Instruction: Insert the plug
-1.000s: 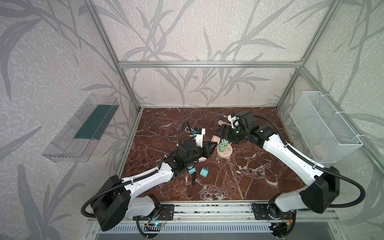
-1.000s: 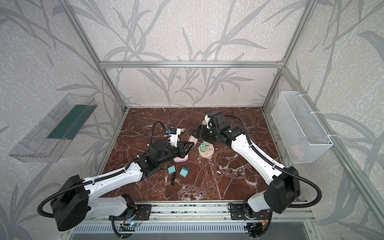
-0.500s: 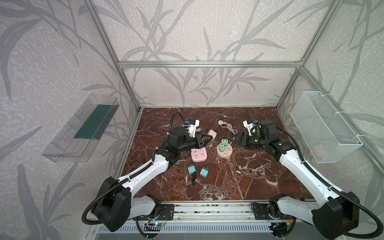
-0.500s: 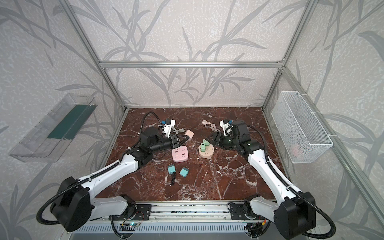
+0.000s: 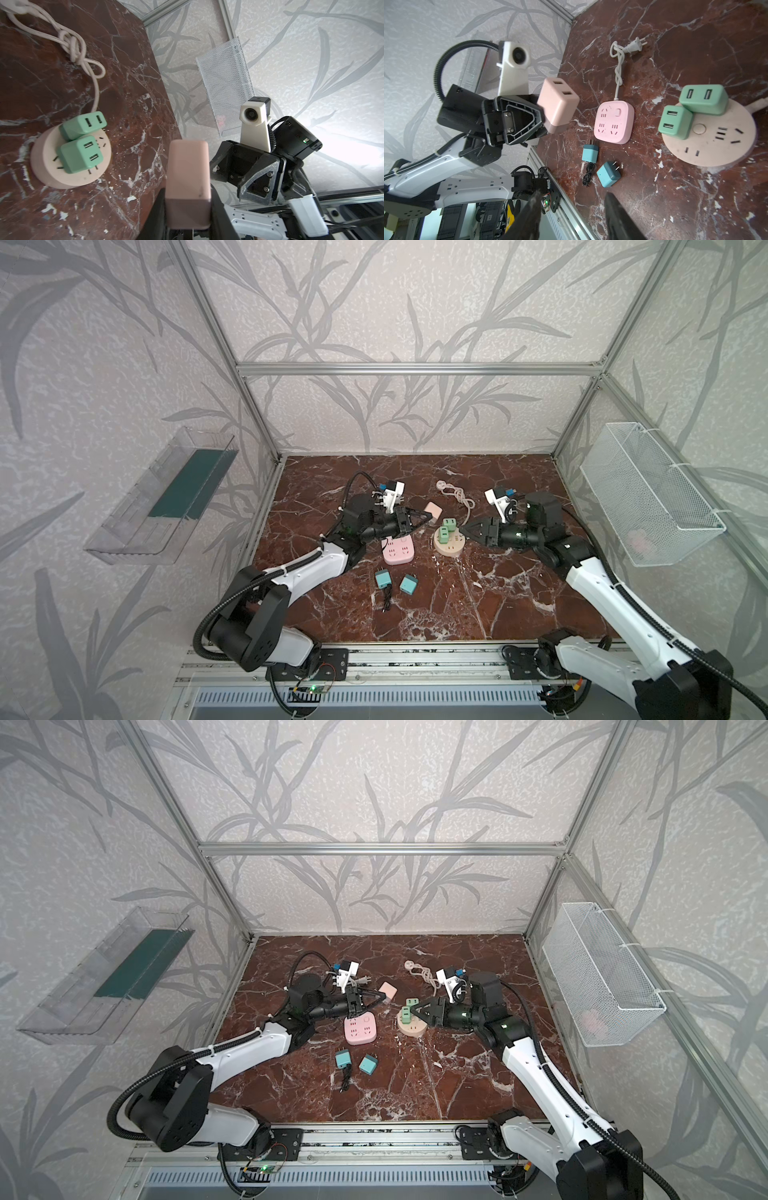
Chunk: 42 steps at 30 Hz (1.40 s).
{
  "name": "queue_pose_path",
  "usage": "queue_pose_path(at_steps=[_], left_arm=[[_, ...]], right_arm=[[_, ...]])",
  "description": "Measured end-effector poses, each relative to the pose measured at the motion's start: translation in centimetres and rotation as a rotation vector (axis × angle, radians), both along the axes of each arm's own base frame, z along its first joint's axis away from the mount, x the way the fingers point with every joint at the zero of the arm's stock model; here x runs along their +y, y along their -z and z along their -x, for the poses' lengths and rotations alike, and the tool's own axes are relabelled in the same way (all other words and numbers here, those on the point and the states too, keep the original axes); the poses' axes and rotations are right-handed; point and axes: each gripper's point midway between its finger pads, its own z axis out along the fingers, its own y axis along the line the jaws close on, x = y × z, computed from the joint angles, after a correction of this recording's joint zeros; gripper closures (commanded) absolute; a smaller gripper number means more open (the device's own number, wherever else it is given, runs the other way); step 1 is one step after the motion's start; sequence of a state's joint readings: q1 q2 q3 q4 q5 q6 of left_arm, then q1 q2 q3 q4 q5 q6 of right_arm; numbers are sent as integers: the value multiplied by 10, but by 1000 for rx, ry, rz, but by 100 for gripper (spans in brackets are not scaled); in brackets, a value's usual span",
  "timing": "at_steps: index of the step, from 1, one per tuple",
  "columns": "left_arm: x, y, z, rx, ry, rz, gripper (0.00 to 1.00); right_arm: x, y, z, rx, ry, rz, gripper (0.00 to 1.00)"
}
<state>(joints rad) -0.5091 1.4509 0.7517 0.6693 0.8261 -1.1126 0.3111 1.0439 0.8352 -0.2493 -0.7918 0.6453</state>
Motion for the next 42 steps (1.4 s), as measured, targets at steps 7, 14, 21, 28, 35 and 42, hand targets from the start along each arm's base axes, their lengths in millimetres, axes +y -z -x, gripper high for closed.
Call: queue_pose_path(at_steps=[7, 14, 21, 28, 35, 42], left_arm=[[-8, -17, 5, 28, 74, 115, 100], [-8, -16, 16, 33, 124, 92, 100], [-2, -16, 35, 3, 163, 24, 100], [-3, -16, 48, -8, 208, 6, 100], [-8, -15, 58, -2, 250, 3, 100], [-13, -21, 62, -15, 271, 9, 100]], right_arm=[[7, -3, -1, 12, -29, -67, 50], [11, -14, -5, -6, -51, -118, 50], [18, -15, -12, 19, -87, -156, 51], [23, -29, -12, -19, -133, -191, 53], [26, -32, -9, -36, -162, -203, 53], [33, -23, -7, -30, -191, -186, 53]])
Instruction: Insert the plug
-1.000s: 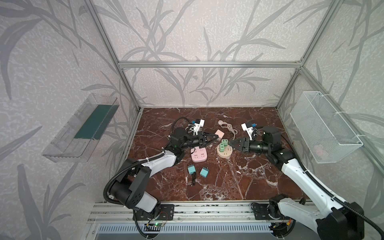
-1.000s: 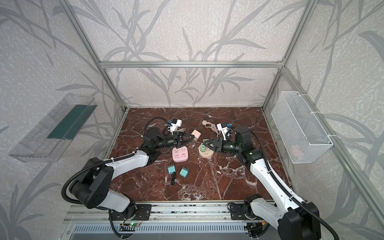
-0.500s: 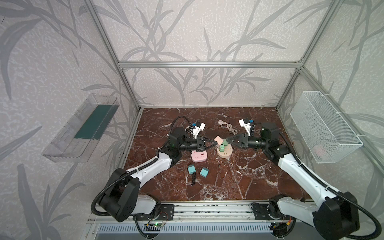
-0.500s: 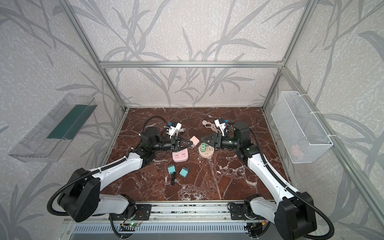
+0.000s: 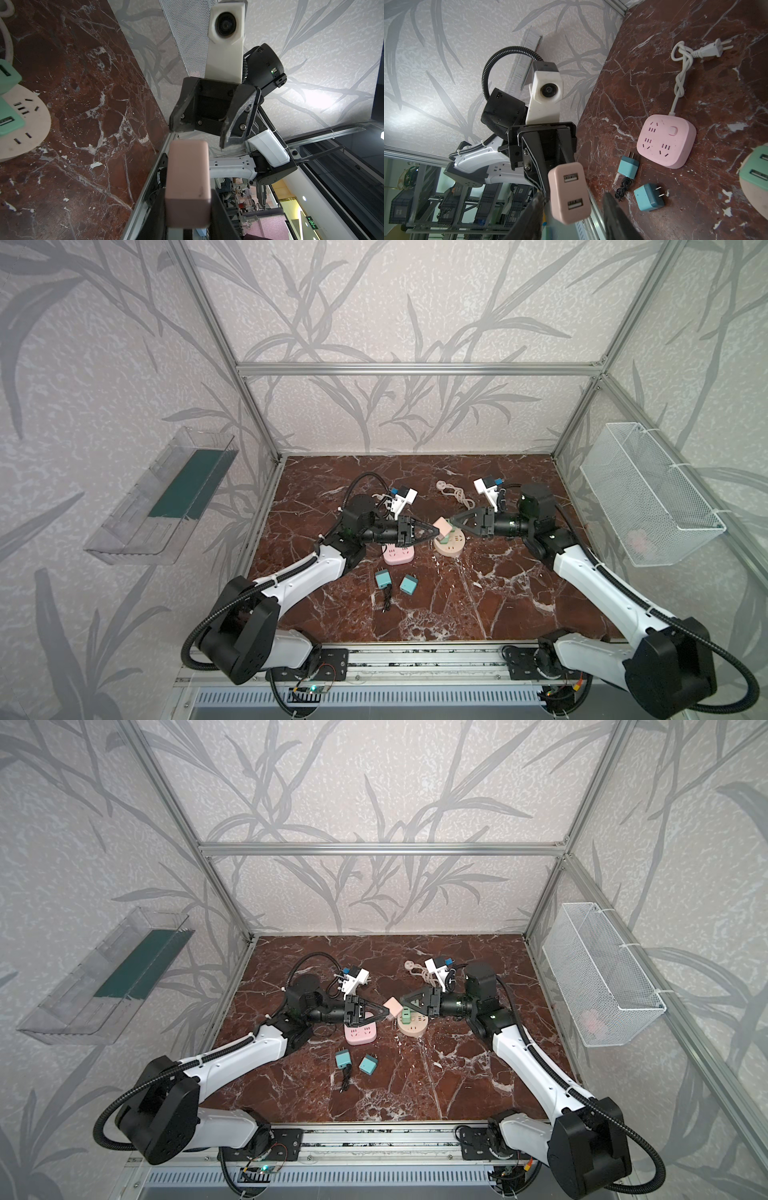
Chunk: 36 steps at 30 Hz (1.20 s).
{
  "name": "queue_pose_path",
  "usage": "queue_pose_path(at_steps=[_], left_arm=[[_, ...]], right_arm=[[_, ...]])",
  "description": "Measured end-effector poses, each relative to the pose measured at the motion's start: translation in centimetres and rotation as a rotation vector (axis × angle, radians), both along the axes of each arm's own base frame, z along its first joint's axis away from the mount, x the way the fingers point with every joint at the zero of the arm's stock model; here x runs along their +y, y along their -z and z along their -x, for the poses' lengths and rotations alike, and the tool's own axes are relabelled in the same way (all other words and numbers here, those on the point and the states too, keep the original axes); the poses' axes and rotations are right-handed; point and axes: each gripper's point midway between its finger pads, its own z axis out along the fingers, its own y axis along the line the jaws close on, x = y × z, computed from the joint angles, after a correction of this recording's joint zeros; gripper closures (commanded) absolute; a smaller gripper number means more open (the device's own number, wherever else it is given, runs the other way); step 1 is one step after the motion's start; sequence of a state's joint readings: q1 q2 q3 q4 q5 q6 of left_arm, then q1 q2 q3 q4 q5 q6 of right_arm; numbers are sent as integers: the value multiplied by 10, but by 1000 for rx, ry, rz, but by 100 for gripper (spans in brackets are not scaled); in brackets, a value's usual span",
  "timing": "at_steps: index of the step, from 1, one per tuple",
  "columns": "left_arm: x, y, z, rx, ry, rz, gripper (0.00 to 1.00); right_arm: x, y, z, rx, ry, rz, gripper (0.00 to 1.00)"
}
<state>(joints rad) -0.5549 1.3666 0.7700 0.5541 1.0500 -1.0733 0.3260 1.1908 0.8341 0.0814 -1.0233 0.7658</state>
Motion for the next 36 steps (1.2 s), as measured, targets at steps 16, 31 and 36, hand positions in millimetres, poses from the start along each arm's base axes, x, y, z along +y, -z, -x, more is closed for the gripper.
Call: queue_pose_path(at_steps=[16, 31, 36], left_arm=[[-4, -5, 5, -12, 32, 23, 100], [-6, -7, 7, -14, 56, 41, 100], [-8, -1, 3, 4, 48, 27, 30]], right_arm=[[15, -2, 13, -6, -88, -31, 59], [18, -1, 21, -4, -127, -48, 100], [18, 2, 19, 1, -112, -39, 100]])
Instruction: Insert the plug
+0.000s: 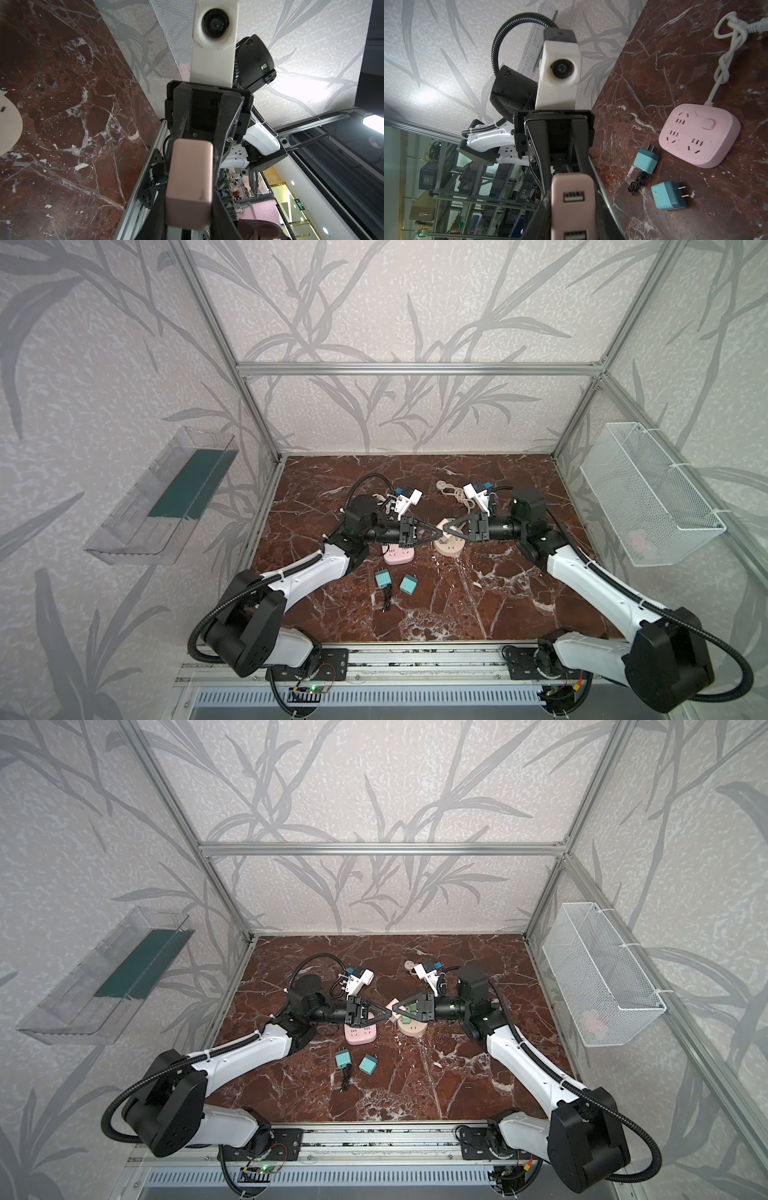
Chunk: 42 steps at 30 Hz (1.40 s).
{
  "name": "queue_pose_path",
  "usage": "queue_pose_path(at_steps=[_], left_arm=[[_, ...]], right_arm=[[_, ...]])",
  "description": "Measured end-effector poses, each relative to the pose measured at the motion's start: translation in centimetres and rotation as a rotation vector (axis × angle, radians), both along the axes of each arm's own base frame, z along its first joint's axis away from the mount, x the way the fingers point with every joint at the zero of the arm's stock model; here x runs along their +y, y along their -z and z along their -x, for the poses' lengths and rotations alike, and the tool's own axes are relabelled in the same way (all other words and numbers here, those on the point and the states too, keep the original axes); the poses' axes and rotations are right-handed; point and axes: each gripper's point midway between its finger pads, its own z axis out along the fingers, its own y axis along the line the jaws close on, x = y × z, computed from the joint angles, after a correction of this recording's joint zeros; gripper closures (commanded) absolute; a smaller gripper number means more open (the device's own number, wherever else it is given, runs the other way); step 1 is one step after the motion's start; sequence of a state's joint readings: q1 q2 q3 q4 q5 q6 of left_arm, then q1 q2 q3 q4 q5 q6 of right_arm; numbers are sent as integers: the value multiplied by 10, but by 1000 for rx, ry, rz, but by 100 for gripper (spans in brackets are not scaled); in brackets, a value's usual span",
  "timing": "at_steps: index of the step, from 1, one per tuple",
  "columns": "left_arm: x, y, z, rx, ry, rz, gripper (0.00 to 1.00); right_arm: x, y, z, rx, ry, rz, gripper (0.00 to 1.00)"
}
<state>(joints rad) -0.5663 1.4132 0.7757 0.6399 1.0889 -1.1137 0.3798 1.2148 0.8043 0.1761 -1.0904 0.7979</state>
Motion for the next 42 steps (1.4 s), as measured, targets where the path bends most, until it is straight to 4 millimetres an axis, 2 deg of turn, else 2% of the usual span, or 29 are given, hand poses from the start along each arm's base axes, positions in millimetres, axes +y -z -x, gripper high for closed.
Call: queue_pose_path(at_steps=[1, 3, 6, 9, 14, 18, 22, 28, 34, 42], left_arm=[[0, 2, -4, 8, -16, -11, 17], [1, 9, -12, 23, -55, -52, 8], [6, 20, -28, 20, -140, -156, 6], [16, 21, -44, -31, -245, -268, 6], [47, 22, -69, -121, -451, -459, 6], [75, 40, -83, -141, -585, -627, 9], [89, 53, -89, -149, -626, -725, 12], [91, 59, -90, -157, -633, -746, 15], [91, 59, -90, -166, -632, -743, 15], [91, 69, -89, -162, -626, -746, 16]], right_arm=[[0, 1, 0, 3, 2, 3, 100], [0, 5, 0, 16, 11, 17, 100], [-1, 12, -2, 34, 30, 41, 100], [-3, 21, -5, 54, 58, 73, 100], [-8, 39, -11, 97, 115, 142, 100], [-11, 52, -17, 109, 169, 214, 100], [-14, 63, -21, 87, 227, 290, 100], [-30, 75, -32, 36, 340, 401, 100], [-47, 76, -47, -24, 467, 474, 100], [-63, 72, -55, -141, 615, 572, 100]])
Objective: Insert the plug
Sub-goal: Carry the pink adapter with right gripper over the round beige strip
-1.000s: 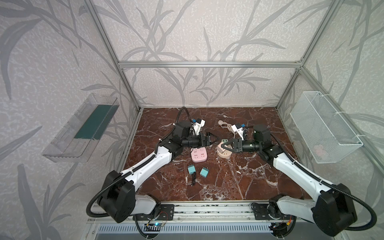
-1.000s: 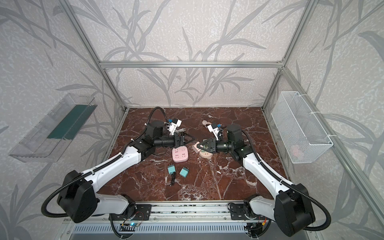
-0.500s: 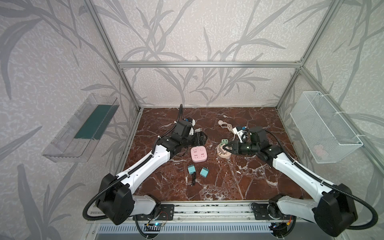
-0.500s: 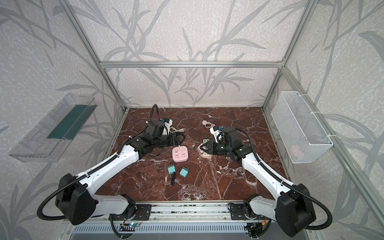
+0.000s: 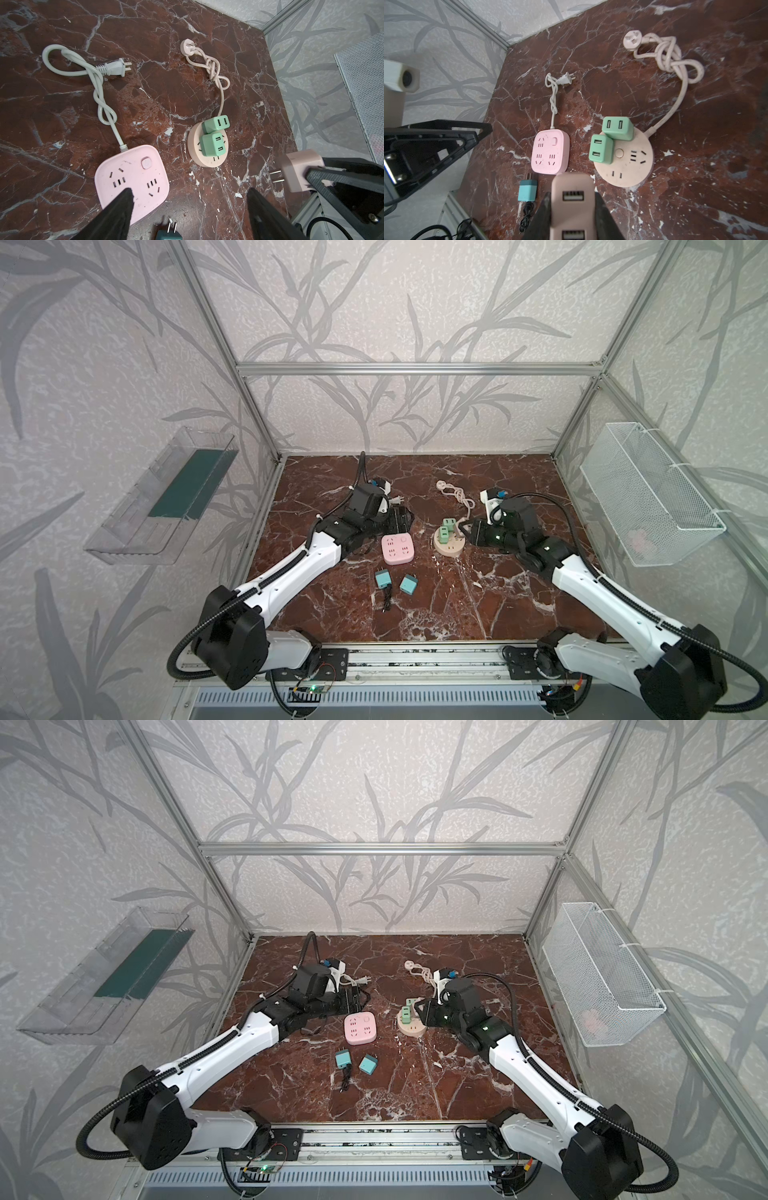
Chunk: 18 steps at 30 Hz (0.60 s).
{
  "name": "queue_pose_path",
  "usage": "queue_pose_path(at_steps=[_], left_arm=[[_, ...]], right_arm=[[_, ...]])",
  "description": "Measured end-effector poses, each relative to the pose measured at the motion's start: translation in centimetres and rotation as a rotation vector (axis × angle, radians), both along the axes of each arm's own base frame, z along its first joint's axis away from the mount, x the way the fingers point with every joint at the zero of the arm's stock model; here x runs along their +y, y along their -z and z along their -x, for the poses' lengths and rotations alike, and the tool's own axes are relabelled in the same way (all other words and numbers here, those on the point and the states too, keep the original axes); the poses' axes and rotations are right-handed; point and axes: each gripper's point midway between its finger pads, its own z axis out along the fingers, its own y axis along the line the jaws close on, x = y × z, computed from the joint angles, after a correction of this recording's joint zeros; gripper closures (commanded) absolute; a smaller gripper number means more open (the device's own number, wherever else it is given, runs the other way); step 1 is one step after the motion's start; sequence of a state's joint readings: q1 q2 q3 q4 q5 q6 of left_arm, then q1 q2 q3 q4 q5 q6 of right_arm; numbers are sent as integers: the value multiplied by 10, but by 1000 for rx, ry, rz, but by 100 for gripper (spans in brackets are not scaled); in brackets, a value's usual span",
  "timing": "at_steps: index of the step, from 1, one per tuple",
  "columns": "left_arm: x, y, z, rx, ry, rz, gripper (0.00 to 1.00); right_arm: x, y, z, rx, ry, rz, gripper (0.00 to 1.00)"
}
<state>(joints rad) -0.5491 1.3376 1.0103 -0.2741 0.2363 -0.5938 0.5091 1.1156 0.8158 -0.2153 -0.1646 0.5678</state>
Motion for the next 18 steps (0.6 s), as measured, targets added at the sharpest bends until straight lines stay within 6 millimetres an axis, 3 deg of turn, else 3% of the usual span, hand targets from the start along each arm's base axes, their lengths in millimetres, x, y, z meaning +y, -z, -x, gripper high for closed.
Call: queue_pose_path(at_steps=[8, 18], left_arm=[[-3, -1, 0, -8, 14, 15, 16], [0, 13, 6, 5, 21, 1, 16]], right_arm=[[-2, 8, -4, -66, 73, 143, 100], [-5, 55, -18, 6, 111, 294, 100]])
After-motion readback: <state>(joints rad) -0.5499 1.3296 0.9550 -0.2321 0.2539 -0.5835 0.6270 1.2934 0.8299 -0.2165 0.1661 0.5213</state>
